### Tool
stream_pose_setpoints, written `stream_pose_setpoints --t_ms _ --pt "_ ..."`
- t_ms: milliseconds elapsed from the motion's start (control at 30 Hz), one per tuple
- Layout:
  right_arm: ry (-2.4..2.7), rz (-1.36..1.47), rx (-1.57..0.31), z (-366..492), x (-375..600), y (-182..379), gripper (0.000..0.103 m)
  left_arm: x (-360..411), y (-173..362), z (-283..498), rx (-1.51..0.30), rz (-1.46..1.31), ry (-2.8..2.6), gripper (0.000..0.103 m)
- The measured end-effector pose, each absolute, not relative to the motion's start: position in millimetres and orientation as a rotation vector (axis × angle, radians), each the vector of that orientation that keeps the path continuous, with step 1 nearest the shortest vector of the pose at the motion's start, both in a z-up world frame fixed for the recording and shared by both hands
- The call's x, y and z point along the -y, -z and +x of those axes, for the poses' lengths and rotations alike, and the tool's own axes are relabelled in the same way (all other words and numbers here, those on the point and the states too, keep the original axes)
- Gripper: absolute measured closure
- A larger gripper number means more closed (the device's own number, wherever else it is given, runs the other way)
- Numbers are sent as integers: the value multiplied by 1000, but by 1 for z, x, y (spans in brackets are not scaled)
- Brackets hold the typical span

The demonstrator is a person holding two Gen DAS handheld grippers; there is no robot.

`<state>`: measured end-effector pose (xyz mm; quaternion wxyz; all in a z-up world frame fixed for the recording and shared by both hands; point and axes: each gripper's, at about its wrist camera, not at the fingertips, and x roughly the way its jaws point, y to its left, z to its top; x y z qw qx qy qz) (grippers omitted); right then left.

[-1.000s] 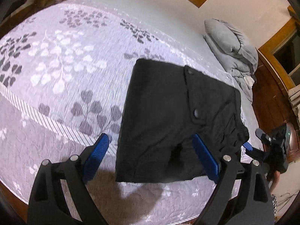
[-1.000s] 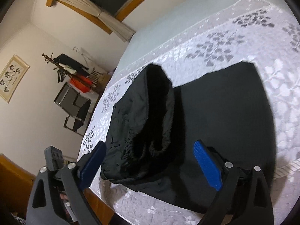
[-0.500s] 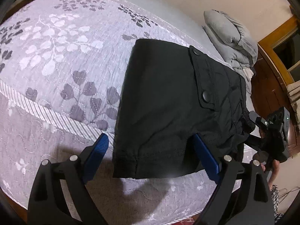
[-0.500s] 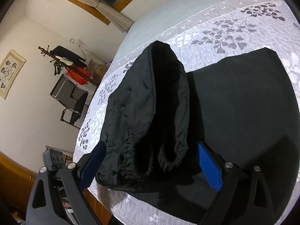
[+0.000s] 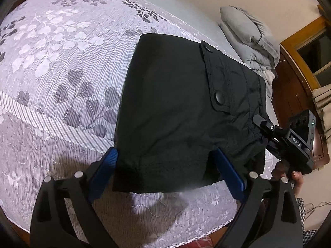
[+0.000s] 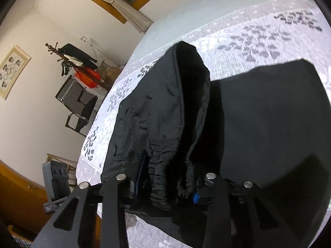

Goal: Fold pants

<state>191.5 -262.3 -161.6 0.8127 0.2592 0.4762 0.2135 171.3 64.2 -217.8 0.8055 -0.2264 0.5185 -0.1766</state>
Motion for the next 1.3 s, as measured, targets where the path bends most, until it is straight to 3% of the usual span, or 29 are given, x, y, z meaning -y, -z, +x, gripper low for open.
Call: stream_pose_setpoints --t_ms 367,767,1300 --pt "-450 510 -992 188 258 143 69 -58 214 171 -1108 -466 368 9" --pt "-489 468 -900 174 271 86 73 -44 188 171 -1071 -451 411 9" --pt "-427 482 -819 157 333 53 73 8 154 179 -1007 -333 490 9"
